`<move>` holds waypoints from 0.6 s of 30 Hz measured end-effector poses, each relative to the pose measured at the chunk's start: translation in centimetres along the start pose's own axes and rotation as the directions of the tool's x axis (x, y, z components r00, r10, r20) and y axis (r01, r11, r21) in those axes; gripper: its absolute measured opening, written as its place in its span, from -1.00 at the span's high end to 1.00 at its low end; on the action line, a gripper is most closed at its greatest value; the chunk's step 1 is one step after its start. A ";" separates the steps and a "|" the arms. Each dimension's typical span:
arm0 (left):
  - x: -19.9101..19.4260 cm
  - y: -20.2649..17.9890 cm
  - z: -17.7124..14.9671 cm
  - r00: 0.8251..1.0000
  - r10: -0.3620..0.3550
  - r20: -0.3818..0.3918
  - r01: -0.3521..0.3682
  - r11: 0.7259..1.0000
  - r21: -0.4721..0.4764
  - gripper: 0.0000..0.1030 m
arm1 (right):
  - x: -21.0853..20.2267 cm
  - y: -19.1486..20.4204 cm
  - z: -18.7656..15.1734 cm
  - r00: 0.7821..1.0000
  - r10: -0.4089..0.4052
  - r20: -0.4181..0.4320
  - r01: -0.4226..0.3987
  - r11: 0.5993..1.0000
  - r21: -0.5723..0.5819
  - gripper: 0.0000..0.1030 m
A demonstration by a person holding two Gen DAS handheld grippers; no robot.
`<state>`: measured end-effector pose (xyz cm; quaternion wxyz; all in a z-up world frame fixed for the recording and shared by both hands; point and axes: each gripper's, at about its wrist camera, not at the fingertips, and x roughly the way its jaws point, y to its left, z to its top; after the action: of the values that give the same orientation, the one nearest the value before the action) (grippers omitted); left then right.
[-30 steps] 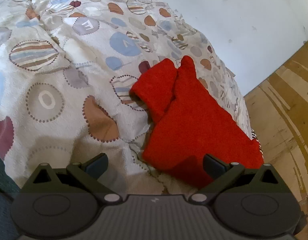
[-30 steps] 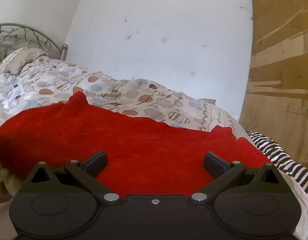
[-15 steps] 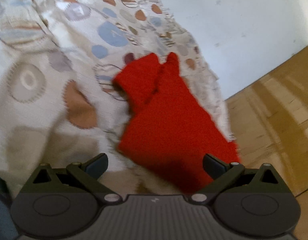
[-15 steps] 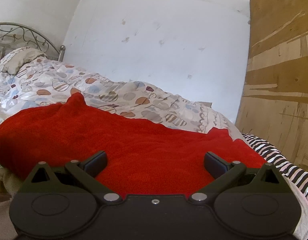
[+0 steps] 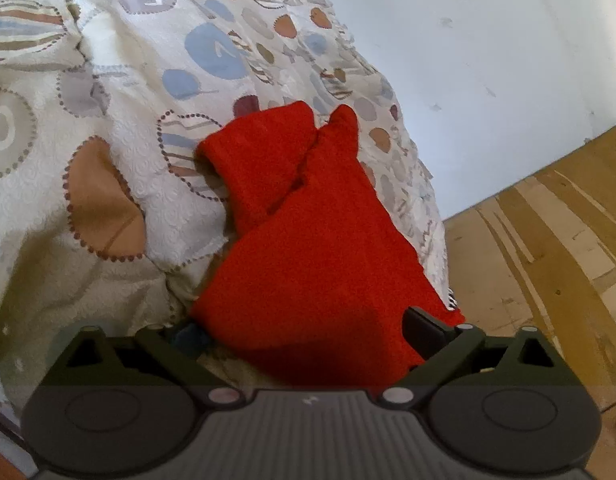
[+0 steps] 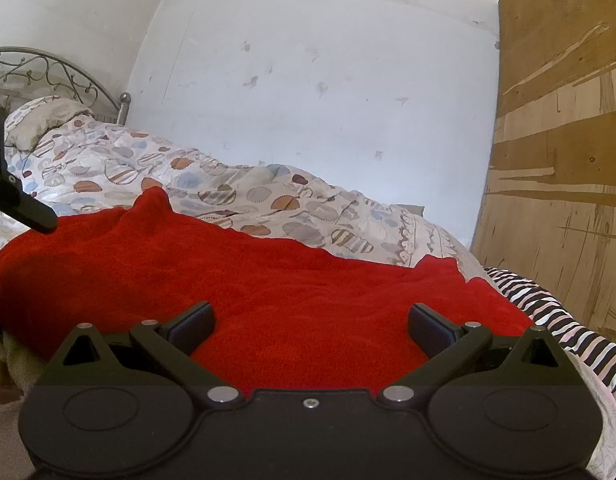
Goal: Fold small clothes
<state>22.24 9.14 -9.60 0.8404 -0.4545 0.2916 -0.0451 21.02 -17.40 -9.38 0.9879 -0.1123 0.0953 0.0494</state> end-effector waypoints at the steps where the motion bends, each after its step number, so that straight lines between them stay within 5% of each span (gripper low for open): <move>1: 0.1 0.0 0.0 1.000 0.007 0.004 -0.007 1.000 -0.003 -0.86 | -0.1 0.0 0.0 1.000 -0.001 0.001 0.001 1.000 0.000 -0.99; 8: -0.8 -0.6 -0.4 0.997 0.062 0.037 -0.063 0.998 0.021 -0.48 | -0.1 0.0 0.0 1.000 -0.001 0.002 0.001 1.000 0.000 -0.99; 15: -1.1 -2.1 -0.5 0.997 0.036 0.075 -0.044 0.992 0.115 -0.43 | -0.2 0.0 0.1 1.000 -0.002 0.004 0.002 1.000 0.001 -0.99; 18: -0.2 -2.2 0.2 0.995 0.091 0.041 -0.096 0.988 0.123 -0.49 | -0.2 0.0 0.1 1.000 -0.002 0.005 0.002 1.000 0.000 -0.99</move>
<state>22.63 8.06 -7.67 0.8735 -0.3876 0.2942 -0.0158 20.86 -17.43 -9.28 0.9881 -0.1120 0.0930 0.0487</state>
